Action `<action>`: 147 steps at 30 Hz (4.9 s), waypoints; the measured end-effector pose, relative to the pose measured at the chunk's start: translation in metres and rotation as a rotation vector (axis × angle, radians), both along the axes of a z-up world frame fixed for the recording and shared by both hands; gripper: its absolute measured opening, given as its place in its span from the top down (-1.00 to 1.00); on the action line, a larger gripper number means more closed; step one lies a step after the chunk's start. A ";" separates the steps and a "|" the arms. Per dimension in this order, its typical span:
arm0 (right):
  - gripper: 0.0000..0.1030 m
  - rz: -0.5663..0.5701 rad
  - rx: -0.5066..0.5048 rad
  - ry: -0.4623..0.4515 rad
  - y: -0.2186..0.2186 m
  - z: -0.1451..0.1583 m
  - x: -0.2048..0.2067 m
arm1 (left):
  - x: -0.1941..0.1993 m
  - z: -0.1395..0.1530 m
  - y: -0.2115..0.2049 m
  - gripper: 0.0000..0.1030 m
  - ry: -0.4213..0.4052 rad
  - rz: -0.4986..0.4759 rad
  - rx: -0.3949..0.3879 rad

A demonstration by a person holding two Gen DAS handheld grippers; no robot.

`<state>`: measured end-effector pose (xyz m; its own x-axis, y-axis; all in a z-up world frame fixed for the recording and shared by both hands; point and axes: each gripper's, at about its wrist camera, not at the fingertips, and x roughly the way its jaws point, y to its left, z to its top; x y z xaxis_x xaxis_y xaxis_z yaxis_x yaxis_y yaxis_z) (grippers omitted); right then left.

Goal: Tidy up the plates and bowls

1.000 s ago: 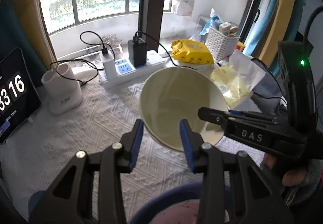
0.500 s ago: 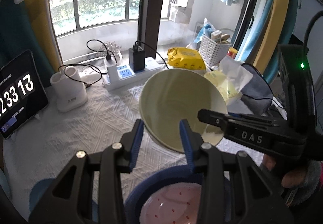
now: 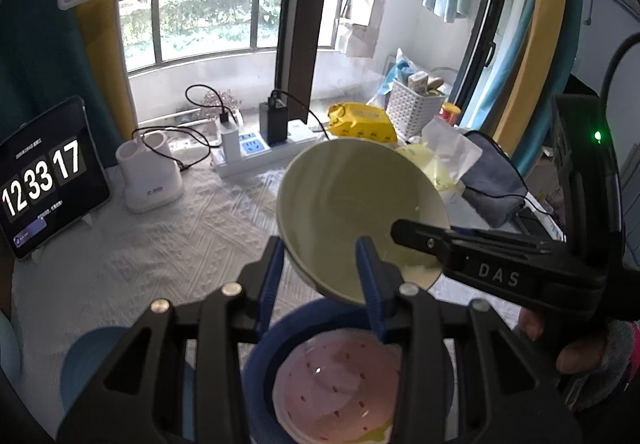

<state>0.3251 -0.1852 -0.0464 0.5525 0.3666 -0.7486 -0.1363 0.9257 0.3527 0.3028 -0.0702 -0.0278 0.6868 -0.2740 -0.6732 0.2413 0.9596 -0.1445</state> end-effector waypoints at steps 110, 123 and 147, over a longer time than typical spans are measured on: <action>0.42 -0.064 -0.082 -0.033 -0.010 -0.009 -0.116 | -0.103 -0.048 0.069 0.23 0.027 0.146 -0.062; 0.17 -0.100 -0.053 -0.109 -0.044 -0.026 -0.116 | -0.106 -0.061 0.080 0.15 -0.027 0.176 -0.109; 0.17 0.020 0.034 -0.051 -0.044 -0.056 -0.100 | -0.092 -0.092 0.062 0.01 0.038 0.172 -0.021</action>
